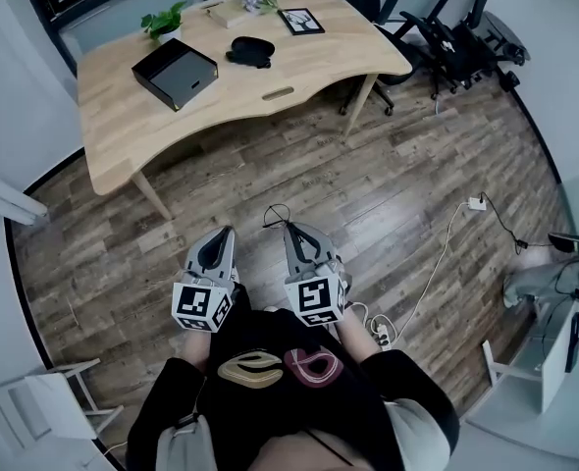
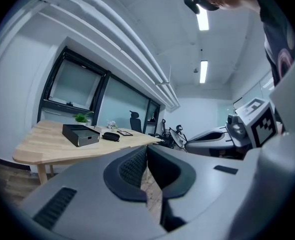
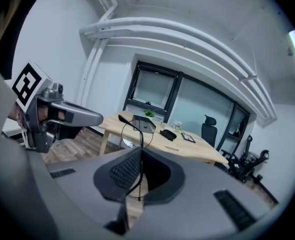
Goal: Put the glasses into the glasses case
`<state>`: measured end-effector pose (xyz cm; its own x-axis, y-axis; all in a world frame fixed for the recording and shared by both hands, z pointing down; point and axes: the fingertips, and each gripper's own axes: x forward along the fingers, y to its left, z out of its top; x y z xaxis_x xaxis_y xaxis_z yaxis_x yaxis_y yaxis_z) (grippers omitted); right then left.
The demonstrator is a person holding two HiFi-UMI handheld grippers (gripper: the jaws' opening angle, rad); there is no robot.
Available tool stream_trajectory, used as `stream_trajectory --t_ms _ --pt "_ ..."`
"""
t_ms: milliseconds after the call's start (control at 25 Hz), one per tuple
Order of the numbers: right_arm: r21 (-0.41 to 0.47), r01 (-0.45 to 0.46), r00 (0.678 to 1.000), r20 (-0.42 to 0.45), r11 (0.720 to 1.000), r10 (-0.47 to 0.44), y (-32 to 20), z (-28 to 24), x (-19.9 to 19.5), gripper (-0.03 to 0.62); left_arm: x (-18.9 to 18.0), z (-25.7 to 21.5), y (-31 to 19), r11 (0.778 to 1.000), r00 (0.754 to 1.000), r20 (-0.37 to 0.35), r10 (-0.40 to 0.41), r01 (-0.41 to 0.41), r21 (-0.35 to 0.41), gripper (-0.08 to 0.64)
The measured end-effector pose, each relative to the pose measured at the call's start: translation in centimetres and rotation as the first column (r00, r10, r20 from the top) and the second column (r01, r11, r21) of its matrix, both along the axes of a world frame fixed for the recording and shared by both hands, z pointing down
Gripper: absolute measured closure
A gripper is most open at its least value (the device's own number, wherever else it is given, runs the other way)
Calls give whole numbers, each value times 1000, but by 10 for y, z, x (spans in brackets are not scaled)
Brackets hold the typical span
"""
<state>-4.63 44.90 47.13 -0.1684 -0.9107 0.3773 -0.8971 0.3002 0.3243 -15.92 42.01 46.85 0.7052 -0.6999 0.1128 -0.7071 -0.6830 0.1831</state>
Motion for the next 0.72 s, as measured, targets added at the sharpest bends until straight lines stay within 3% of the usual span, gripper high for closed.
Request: stream_trajectory --t_ms 720 --pt "10 -150 988 -39 989 151 -132 -9 -16 580 -16 -8 -152 990 990 -9 138 -138 7 541"
